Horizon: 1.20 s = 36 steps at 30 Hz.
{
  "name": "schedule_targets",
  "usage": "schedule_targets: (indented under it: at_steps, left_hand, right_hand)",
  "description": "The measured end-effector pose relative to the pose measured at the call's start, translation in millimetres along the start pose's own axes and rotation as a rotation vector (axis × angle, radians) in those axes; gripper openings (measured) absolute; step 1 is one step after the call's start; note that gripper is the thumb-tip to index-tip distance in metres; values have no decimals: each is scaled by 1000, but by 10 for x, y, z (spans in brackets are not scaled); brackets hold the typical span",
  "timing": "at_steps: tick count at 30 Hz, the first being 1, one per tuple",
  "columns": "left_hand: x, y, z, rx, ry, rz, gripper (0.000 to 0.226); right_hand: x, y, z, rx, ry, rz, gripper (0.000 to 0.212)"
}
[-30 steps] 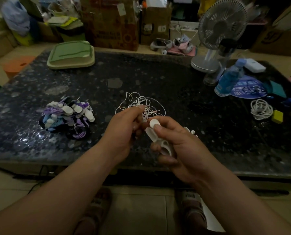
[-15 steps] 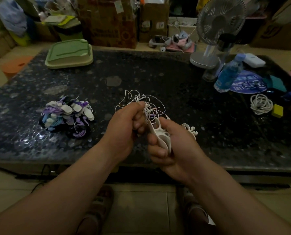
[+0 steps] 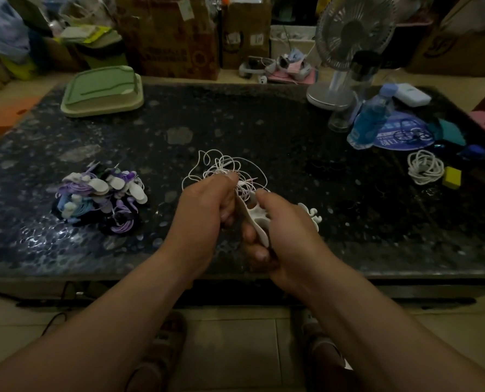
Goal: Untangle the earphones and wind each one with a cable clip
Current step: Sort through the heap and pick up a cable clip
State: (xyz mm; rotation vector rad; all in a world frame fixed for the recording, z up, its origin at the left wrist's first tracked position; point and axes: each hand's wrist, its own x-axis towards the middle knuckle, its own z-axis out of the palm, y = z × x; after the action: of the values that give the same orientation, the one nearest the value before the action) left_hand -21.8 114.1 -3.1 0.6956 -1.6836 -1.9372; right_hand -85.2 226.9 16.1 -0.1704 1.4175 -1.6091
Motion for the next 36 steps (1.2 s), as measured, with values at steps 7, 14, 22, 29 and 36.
schedule_targets:
  at_steps: [7, 14, 22, 29, 36]
  left_hand:
    - [-78, 9, 82, -64, 3, -36, 51]
    - [-106, 8, 80, -21, -97, 98, 46]
    - [-194, 59, 113, 114, -164, 390, 38]
    - [-207, 108, 35, 237, -282, 415, 40]
    - [-178, 158, -30, 352, -468, 141, 15]
  right_hand:
    - [-22, -49, 1, -30, -17, -34, 38]
    - [-47, -62, -4, -235, 111, -160, 46]
    - [-38, 10, -51, -431, 198, -567, 35]
    - [17, -17, -40, -342, 10, -464, 30]
    - [124, -132, -151, -147, 147, -304, 26]
